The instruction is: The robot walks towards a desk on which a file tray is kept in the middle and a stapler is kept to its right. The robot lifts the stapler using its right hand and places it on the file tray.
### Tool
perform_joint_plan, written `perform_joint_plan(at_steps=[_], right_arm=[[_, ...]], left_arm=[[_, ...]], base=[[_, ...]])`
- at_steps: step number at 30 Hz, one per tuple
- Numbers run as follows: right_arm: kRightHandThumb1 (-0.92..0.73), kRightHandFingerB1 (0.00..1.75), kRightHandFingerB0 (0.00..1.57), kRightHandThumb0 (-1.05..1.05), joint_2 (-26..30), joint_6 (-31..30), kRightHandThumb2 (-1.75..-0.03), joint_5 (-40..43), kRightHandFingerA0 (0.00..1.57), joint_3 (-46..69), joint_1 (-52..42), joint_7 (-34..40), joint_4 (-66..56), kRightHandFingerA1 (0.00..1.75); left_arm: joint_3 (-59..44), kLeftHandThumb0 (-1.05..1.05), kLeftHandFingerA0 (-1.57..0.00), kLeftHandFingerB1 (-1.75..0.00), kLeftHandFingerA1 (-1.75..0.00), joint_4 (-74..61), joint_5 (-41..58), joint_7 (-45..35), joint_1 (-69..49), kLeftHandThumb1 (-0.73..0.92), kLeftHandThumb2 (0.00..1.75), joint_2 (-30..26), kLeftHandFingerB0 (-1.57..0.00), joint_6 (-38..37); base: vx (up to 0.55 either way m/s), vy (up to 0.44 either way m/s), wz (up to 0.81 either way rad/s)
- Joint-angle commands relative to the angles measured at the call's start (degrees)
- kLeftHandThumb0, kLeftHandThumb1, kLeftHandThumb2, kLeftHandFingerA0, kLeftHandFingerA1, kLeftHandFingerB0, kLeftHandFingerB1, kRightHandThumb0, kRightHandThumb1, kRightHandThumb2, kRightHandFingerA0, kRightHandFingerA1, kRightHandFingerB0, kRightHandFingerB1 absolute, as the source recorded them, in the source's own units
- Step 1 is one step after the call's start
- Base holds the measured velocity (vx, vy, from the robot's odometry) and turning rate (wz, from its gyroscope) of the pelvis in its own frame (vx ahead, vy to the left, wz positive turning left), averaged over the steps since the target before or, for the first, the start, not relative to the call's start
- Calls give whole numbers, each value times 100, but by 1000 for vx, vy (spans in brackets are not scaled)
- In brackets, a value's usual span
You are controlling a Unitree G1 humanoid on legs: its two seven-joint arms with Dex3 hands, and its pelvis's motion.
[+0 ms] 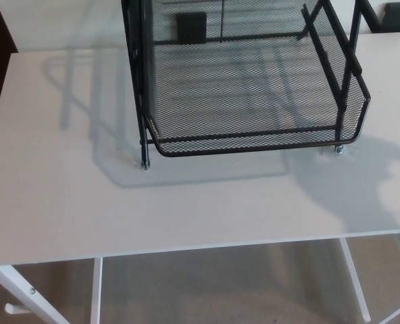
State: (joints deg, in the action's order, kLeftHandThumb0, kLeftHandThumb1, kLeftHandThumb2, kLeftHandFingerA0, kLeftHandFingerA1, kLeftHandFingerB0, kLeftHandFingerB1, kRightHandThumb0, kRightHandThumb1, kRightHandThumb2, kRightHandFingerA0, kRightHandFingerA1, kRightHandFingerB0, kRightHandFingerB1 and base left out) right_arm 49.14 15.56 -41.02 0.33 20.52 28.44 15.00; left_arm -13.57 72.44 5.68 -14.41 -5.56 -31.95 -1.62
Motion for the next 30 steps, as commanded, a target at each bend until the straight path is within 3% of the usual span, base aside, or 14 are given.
perform_joint_plan(at_steps=[1,3,5,6,8,10,11,15,16,17,21,25,27,30], right_arm=[[-51,158,74,-11,-140,10,-96,182,93,110,379,-281,-435,175],[-45,126,102,-11,-229,154,-104,75,124,7,677,-169,-432,137],[-54,160,73,-13,-321,45,-101,23,92,-19,827,-261,-524,175],[-52,165,68,-14,-369,63,-101,62,92,-65,952,-367,-556,175],[-52,165,68,-14,-393,68,-101,53,92,-53,974,-401,-560,175],[-56,162,68,-19,-727,-166,-103,41,90,-267,1383,-750,-856,175],[-53,158,74,-15,-816,-155,-104,-27,90,-367,1544,-799,-903,172],[-44,156,74,-13,-1296,-509,-109,-125,88,-687,1845,-1216,-1197,170],[-48,148,69,-14,-1454,-525,-105,-162,92,-794,1925,-1267,-1212,169],[-49,88,94,-16,-1544,-519,-96,-321,98,-908,2009,-1186,-1146,122],[-49,158,77,-16,-1975,-491,-107,-490,95,-1248,2241,-1158,-992,174],[-52,155,80,-20,-2345,-654,-101,-555,96,-1581,2345,-1541,-883,171],[-56,141,87,-17,-2560,-711,-105,-413,106,-1777,2237,-1882,-831,130],[-60,106,85,-25,-2630,-967,-81,-585,97,-1958,2233,-2258,-848,155]], left_arm=[[-6,-104,-51,-67,-94,-33,-94,3,-51,73,134,-122,-5,-247],[-48,-105,-49,-68,-94,-25,-53,-8,-41,73,134,-114,-5,-194],[-67,-104,-50,-69,-94,-48,-37,-21,-50,73,134,-112,-7,-193],[-67,-105,-36,-79,-100,-37,-47,6,-34,92,81,-119,-11,-164],[-73,-105,-36,-79,-100,-37,-53,8,-32,92,81,-118,-11,-159],[-55,-104,-53,-69,-96,-73,-79,9,-52,73,135,-131,-7,-212],[-40,-105,-37,-78,-98,-68,-95,29,-36,92,82,-113,-12,-205],[-124,-105,-31,-82,-105,-50,-17,-13,-29,92,81,-87,-9,-146],[-116,-104,-48,-67,-94,-84,-34,-37,-48,73,133,-95,-5,-153],[-93,-105,-49,-66,-94,-89,-66,-7,-50,73,135,-95,-7,-169],[-71,-105,-48,-68,-94,-90,-92,-39,-67,71,134,-83,-4,-266],[-226,-105,-47,-69,-94,-130,56,-100,-70,72,133,-58,-6,-135],[-128,-105,-50,-67,-95,-127,-72,-40,-75,71,134,-72,-4,-174],[-145,-105,-52,-67,-96,-111,-54,-59,-47,70,133,-55,-5,-174]], base=[[0,0,0],[0,0,0],[0,0,0],[0,0,0],[0,0,0],[0,0,0],[0,0,0],[0,0,0],[0,0,0],[0,0,0],[0,0,0],[0,0,0],[0,0,0],[0,0,0]])
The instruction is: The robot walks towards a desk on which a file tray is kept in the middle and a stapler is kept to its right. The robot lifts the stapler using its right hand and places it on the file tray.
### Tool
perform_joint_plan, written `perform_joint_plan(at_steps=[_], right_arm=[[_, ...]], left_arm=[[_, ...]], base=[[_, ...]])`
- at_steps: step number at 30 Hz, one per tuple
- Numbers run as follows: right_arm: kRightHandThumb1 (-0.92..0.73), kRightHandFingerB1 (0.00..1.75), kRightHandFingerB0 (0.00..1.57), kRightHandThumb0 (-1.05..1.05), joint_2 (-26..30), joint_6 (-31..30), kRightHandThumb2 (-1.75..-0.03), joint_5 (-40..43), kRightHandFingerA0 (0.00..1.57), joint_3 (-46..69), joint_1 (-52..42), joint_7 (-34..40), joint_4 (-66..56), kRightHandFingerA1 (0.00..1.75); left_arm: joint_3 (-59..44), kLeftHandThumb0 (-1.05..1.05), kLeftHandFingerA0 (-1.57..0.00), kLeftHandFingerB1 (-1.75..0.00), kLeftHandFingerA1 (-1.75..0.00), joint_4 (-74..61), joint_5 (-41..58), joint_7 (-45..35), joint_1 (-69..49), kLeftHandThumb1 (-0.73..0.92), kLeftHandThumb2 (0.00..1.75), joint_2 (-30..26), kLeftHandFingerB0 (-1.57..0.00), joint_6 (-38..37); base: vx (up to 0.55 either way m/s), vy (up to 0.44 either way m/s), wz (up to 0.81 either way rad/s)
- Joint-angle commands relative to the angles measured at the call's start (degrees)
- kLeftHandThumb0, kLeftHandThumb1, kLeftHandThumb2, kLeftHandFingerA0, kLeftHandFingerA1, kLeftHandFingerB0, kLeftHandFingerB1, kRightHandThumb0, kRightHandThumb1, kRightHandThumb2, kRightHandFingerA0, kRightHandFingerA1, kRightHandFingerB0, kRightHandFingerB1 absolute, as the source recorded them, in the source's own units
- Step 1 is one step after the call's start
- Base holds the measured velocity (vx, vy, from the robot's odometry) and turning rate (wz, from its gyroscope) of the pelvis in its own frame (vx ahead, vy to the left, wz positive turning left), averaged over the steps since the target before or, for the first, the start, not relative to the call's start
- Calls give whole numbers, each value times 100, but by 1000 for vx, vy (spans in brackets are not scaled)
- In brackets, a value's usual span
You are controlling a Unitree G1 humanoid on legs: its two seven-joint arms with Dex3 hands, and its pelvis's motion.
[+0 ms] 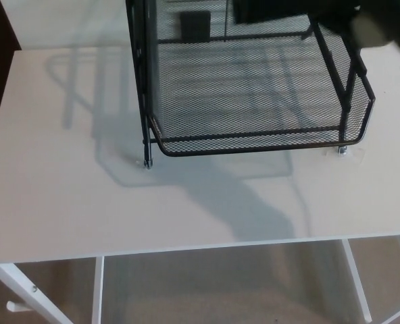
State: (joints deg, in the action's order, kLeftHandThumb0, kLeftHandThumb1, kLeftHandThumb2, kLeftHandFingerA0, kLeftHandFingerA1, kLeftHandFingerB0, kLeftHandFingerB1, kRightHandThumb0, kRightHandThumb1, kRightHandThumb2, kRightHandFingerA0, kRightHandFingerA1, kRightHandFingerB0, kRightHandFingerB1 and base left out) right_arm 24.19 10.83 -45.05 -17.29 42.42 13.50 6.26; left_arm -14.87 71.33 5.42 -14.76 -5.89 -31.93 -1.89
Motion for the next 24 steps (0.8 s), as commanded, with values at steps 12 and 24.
perform_joint_plan(at_steps=[12,24], right_arm=[[-67,133,75,-23,-388,-1010,-68,-19,80,-745,162,-2102,1314,172],[-75,66,76,-23,-554,-1389,-69,419,78,-602,303,-2742,1928,143]], left_arm=[[122,-105,-49,-67,-93,-25,-131,75,49,73,135,-29,-6,-146],[161,-101,-48,-67,-92,112,-164,158,125,68,132,3,-7,-174]], base=[[0,0,0],[0,0,0]])
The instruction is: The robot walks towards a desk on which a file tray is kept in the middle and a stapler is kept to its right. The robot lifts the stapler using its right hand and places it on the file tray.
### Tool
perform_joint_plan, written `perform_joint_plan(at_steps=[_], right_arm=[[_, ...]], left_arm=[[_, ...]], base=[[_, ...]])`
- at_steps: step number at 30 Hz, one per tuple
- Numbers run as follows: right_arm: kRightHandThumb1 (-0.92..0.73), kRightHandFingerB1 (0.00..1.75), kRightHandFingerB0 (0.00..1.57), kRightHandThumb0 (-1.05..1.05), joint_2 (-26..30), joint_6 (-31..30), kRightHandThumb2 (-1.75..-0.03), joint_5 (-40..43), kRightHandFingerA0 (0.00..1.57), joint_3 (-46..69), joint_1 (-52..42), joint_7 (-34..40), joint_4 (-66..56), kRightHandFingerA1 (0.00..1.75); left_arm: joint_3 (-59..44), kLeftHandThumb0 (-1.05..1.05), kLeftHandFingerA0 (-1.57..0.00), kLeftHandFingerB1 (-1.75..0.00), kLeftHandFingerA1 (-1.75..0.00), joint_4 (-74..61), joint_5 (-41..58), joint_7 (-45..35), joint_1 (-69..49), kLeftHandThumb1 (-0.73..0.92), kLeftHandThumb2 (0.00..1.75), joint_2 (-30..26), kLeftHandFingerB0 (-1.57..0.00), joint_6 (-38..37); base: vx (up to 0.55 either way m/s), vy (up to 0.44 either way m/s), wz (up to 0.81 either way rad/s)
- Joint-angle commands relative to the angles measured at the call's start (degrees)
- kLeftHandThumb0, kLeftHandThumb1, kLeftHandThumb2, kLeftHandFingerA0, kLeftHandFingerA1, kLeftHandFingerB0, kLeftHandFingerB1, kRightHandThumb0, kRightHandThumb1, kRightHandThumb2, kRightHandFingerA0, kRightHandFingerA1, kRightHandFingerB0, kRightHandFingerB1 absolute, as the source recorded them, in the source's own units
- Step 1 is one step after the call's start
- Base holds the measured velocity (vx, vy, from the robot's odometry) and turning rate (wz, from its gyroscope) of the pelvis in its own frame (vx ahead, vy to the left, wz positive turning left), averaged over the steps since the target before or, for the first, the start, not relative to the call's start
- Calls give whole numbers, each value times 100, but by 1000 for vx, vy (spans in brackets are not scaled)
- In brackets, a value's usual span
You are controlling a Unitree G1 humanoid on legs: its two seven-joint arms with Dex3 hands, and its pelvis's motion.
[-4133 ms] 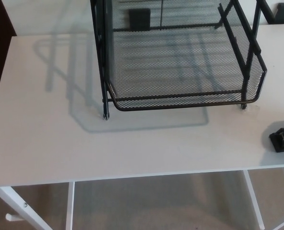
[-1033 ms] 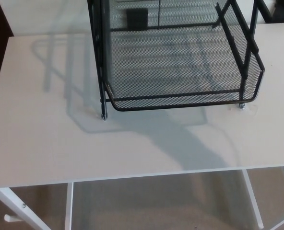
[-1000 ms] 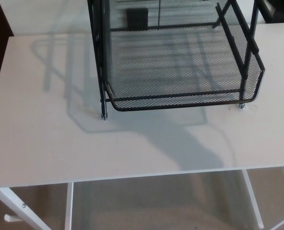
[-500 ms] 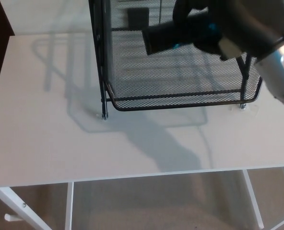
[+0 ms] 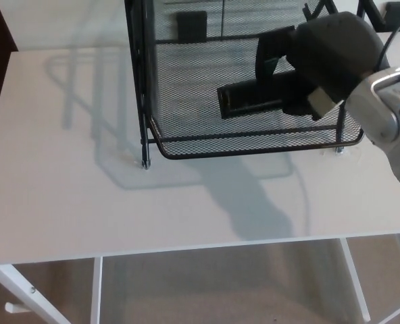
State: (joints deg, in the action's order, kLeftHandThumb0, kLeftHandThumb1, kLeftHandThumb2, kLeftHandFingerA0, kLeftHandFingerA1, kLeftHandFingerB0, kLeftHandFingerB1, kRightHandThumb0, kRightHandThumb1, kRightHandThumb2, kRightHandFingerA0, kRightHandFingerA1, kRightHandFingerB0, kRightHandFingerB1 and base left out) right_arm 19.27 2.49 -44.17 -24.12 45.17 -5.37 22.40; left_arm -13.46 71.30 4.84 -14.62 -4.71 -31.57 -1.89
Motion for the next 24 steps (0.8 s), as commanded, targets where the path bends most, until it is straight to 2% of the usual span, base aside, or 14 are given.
perform_joint_plan(at_steps=[1,2,3,4,5,7,8,9,10,19,20,21,23,24], right_arm=[[-77,38,50,-33,-100,-868,-64,326,64,88,119,-1147,364,122],[-73,29,27,-41,-97,-993,-62,447,41,158,151,-1374,331,66],[-70,27,17,-44,-90,-1109,-61,459,20,167,215,-1544,324,44],[-70,27,17,-44,-91,-1117,-61,458,20,168,216,-1555,320,44],[-46,23,1,-67,-34,-1178,-82,376,0,121,272,-1693,236,15],[-46,23,1,-67,-16,-1194,-82,327,0,84,300,-1761,197,15],[-68,16,0,-66,18,-1126,-60,391,0,119,358,-1808,194,0],[-55,0,0,-95,44,-1077,-82,408,0,139,405,-1809,167,10],[-56,0,0,-96,62,-1041,-84,445,0,160,436,-1838,135,11],[-56,7,0,-91,84,-1396,-84,755,0,415,815,-2525,-413,0],[-66,12,0,-77,120,-1369,-61,753,0,438,810,-2527,-495,0],[-56,6,0,-88,178,-1329,-82,784,0,485,790,-2554,-638,0],[-56,2,9,-94,298,-1377,-83,998,0,728,692,-2708,-1115,3],[-54,11,0,-86,383,-1488,-82,1054,0,853,643,-2833,-1420,0]], left_arm=[[11,-105,-49,-66,-93,79,-92,127,-2,71,134,-38,-7,-157],[11,-105,-51,-66,-94,112,-95,89,10,70,134,-56,-6,-169],[0,-105,-49,-68,-94,71,-77,70,-10,71,134,-60,-6,-169],[0,-105,-49,-68,-94,71,-77,70,-10,71,134,-60,-6,-169],[29,-105,-47,-68,-93,59,-108,76,-40,70,134,-58,-8,-231],[8,-105,-47,-68,-93,62,-84,48,-59,70,134,-61,-8,-227],[82,-105,-45,-69,-92,98,-170,82,-45,71,136,-70,-9,-272],[81,-105,-53,-70,-95,97,-165,83,-39,71,134,-71,-15,-251],[70,-105,-48,-68,-94,110,-150,87,-34,71,135,-66,-8,-249],[-4,-104,-49,-67,-93,68,-55,77,-45,72,135,-50,-8,-179],[10,-104,-46,-68,-92,81,-77,107,-41,71,135,-46,-9,-197],[-1,-104,-47,-68,-92,93,-68,119,-51,71,134,-43,-9,-196],[4,-105,-51,-69,-93,99,-75,96,-87,71,134,-52,-13,-226],[28,-105,-47,-67,-92,97,-99,76,-99,71,135,-66,-9,-243]], base=[[0,0,0],[0,0,0],[0,0,0],[0,0,0],[0,0,0],[0,0,0],[0,0,0],[0,0,0],[0,0,0],[0,0,0],[0,0,0],[0,0,0],[0,0,0],[0,0,0]])
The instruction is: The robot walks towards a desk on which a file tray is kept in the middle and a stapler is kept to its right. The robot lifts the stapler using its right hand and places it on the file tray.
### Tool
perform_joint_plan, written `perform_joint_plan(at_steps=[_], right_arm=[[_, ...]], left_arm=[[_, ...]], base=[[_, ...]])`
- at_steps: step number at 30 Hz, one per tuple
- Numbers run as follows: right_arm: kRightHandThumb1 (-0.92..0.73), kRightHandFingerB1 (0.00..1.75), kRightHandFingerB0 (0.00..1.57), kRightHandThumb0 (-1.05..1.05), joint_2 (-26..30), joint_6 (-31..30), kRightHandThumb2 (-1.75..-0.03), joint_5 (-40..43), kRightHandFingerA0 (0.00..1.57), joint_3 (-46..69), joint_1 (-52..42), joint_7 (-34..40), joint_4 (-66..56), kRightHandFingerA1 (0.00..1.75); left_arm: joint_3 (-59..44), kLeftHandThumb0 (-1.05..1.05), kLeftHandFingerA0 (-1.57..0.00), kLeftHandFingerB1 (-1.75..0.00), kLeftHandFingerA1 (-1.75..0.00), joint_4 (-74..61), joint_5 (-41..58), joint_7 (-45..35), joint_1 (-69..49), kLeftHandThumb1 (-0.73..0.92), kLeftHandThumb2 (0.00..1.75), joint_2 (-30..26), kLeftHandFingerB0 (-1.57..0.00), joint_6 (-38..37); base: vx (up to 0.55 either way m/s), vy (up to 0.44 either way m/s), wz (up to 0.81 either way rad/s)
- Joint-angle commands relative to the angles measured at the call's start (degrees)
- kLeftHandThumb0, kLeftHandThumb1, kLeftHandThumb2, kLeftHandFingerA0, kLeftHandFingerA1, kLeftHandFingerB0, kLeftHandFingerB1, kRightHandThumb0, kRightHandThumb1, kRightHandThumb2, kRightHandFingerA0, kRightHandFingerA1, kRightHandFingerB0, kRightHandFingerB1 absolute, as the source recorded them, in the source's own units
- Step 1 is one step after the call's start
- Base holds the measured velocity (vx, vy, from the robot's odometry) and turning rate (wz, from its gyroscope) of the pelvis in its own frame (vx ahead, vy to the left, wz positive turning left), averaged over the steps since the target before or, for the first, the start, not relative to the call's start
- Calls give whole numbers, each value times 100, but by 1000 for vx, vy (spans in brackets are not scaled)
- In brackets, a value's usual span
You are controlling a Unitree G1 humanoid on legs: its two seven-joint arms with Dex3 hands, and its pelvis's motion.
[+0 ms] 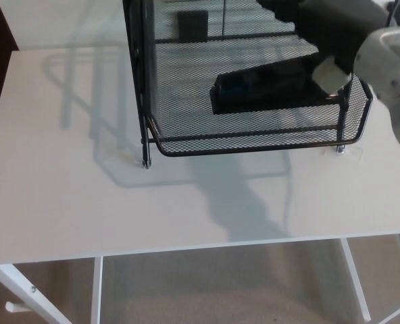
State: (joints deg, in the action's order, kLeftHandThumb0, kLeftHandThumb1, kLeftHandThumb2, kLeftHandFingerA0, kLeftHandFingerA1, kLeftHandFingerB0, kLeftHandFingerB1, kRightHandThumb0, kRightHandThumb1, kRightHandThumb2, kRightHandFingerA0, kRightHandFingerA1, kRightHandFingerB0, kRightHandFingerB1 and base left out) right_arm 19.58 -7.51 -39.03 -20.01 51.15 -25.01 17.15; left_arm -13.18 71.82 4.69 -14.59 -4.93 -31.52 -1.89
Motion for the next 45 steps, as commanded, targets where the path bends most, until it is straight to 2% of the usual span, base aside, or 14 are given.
perform_joint_plan(at_steps=[1,13,17,25,28,29,31,35,36,38,40,42,43,45], right_arm=[[-56,6,7,-95,485,-602,-84,702,0,674,-55,-1024,-1356,3],[-48,6,13,-85,2267,-1234,-82,2481,0,4368,-1493,-2302,-3565,11],[-46,38,5,-71,2548,-1668,-88,2621,0,6329,-2310,-2545,-3276,32],[-66,41,3,-92,2061,-1392,-60,3098,19,8603,-4080,-1937,-1787,75],[-54,36,5,-92,1408,-2023,-96,2816,18,8986,-4256,-927,-1877,76],[-59,38,4,-105,1241,-2088,-98,2743,107,9040,-4328,-606,-1764,134],[-72,34,0,-90,917,-1480,-63,2760,37,8988,-4665,175,-1208,127],[-53,13,0,-89,663,-1179,-95,3325,100,9214,-4820,947,435,132],[-67,10,0,-86,589,-1149,-62,3483,83,9298,-4850,950,625,152],[-55,11,0,-94,140,-2225,-94,3447,60,9773,-4693,1125,75,120],[-62,20,2,-58,-181,-2730,-61,3419,77,10175,-4511,1495,-112,174],[-56,1,5,-63,-551,-2371,-73,3721,83,10367,-4550,1764,29,156],[-64,0,0,-58,-552,-2290,-78,3734,30,10245,-4680,1665,280,109],[-92,0,0,-83,-707,-2209,-71,3139,30,9402,-5266,1407,524,102]], left_arm=[[24,-105,-55,-71,-96,49,-113,90,-82,70,134,-84,-17,-248],[-42,-105,-50,-67,-94,-8,-26,7,-87,71,135,-119,-8,-188],[-112,-105,-47,-67,-93,15,42,-25,-87,71,134,-111,-7,-224],[-153,-105,-48,-67,-93,-14,87,23,-35,73,135,-117,-7,-118],[-139,-105,-47,-68,-95,-28,80,23,57,73,134,-118,-5,-58],[-127,-104,-50,-66,-94,-15,66,9,51,74,134,-121,-10,-88],[-71,-105,-43,-65,-90,-8,0,16,2,74,135,-128,-5,-197],[-196,-105,-46,-67,-93,54,117,72,55,73,135,-115,-7,-82],[-232,-105,-43,-69,-91,63,157,49,69,73,134,-110,-7,-51],[-194,-105,-44,-70,-92,58,120,45,103,74,135,-121,-8,-30],[-153,-105,-44,-66,-90,22,84,45,95,74,136,-124,-8,-36],[-91,-105,-49,-69,-93,57,3,136,97,73,135,-108,-14,-108],[-134,-105,-45,-67,-91,69,46,126,107,74,136,-110,-10,-91],[-278,-105,-48,-70,-95,65,201,88,125,73,135,-98,-9,-7]], base=[[0,0,0],[0,0,0],[0,0,0],[0,0,0],[0,0,0],[0,0,0],[0,0,0],[0,0,0],[0,0,0],[0,0,0],[0,0,0],[0,0,0],[0,0,0],[0,0,0]])
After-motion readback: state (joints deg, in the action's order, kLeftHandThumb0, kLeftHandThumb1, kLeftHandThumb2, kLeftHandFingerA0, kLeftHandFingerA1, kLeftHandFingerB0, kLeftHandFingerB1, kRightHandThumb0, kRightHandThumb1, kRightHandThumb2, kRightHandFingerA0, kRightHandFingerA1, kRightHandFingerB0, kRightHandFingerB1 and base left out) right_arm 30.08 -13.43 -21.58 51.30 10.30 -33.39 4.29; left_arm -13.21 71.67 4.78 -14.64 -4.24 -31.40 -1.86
